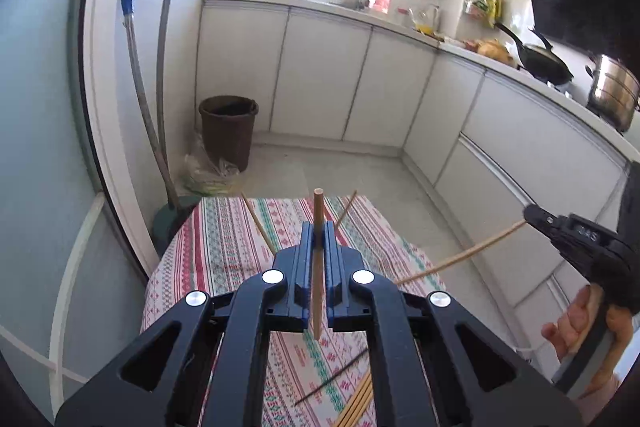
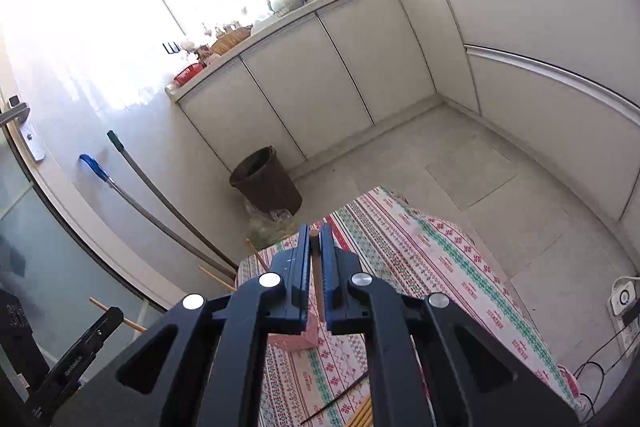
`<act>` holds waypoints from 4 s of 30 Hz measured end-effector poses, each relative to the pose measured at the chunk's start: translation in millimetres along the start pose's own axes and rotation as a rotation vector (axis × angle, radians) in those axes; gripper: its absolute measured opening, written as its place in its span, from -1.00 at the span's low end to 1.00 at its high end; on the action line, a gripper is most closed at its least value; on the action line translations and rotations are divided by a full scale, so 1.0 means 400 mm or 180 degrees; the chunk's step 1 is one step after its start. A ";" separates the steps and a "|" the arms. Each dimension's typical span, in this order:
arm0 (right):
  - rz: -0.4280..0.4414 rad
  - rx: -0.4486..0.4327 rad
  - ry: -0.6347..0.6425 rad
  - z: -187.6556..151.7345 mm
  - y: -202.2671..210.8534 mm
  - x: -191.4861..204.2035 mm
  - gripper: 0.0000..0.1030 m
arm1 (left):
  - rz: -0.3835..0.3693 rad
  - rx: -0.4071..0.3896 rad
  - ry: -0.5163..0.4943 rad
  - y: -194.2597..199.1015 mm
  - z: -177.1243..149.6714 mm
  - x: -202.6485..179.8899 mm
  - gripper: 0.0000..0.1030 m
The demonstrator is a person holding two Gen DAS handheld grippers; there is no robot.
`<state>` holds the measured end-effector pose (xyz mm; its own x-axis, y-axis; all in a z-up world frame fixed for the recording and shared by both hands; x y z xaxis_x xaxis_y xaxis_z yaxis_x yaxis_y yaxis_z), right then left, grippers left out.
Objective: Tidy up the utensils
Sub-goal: 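Carry both chopsticks over the pink holder and open both tools to drop them in, then grasp a black chopstick with the left tool while the right tool grasps another black one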
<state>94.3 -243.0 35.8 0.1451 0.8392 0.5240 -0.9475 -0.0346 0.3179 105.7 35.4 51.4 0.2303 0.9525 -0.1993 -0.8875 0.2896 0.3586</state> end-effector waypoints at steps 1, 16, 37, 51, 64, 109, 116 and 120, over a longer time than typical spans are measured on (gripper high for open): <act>0.0027 -0.0018 -0.0004 0.011 -0.002 0.005 -0.90 | 0.0029 -0.0045 0.0024 -0.007 0.014 0.002 -0.91; 0.0208 -0.0088 0.0135 0.029 -0.058 0.093 -0.90 | 0.0325 -0.0001 0.0203 -0.192 -0.037 0.082 -0.88; 0.0136 0.0151 0.0780 -0.136 -0.316 0.270 -0.79 | 0.0439 -0.0005 0.0247 -0.129 -0.001 0.139 -0.87; -0.0057 -0.0063 0.1412 -0.198 -0.143 0.207 -0.24 | 0.0365 0.0064 -0.0203 -0.102 -0.085 -0.003 -0.26; -0.0413 0.0140 0.1492 -0.275 -0.048 0.057 0.26 | 0.0334 0.0360 -0.0185 -0.082 -0.238 -0.038 0.24; -0.0994 0.0978 -0.0298 -0.301 0.092 -0.432 0.87 | -0.0039 0.2904 -0.1097 -0.538 -0.681 -0.241 0.12; -0.0990 0.1032 -0.0276 -0.304 0.087 -0.435 0.87 | -0.0042 0.3027 -0.1445 -0.571 -0.734 -0.257 -0.16; -0.1005 0.1077 -0.0300 -0.312 0.081 -0.442 0.87 | -0.0187 0.3129 -0.1431 -0.587 -0.741 -0.289 -0.59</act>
<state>2.4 -324.8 -145.2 0.4513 0.7847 0.4249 -0.7091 0.0263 0.7046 169.2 -170.6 -280.0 0.5650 0.8241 0.0410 -0.2078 0.0941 0.9736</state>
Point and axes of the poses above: each gripper's, at about its wrist camera, not at the fingertips, and y roughly against the way its jaws point, x to its left, z to its top, the point moved 5 cm from there along -y, roughly the way its jaws point, and after that the axes turned 11 degrees about -x, right-handed, at the moved point
